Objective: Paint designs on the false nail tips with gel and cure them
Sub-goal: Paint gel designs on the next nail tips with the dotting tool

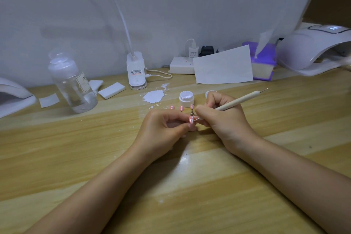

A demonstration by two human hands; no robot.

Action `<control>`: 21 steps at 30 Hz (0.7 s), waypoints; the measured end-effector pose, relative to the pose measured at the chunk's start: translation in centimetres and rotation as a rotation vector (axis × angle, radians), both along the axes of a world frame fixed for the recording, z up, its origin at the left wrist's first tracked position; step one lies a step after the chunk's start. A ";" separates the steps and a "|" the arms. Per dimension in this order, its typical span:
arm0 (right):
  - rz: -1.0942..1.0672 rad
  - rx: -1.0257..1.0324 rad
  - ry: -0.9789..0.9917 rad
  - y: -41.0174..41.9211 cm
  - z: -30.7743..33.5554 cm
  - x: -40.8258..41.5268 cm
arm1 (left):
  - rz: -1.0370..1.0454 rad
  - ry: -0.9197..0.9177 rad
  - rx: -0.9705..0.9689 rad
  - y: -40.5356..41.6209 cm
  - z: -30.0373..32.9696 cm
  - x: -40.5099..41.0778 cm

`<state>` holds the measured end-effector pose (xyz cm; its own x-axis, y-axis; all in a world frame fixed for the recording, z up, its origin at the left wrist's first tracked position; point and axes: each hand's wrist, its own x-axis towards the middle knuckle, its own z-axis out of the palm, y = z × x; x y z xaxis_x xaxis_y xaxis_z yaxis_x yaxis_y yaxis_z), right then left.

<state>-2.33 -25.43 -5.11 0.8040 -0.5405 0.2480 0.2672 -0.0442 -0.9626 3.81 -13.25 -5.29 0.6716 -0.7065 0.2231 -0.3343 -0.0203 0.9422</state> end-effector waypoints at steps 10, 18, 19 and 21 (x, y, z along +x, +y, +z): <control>0.042 0.001 -0.015 0.0 0.1 -0.2 | -0.007 -0.011 0.001 0.1 0.0 0.0; 0.003 0.178 -0.031 0.1 0.5 0.0 | -0.009 -0.032 0.007 0.1 -0.1 0.0; 0.002 0.195 -0.038 0.1 0.5 0.0 | -0.009 -0.049 0.014 0.2 -0.2 0.0; 0.000 0.184 -0.041 0.1 0.5 0.0 | -0.009 -0.073 0.018 0.2 -0.2 0.0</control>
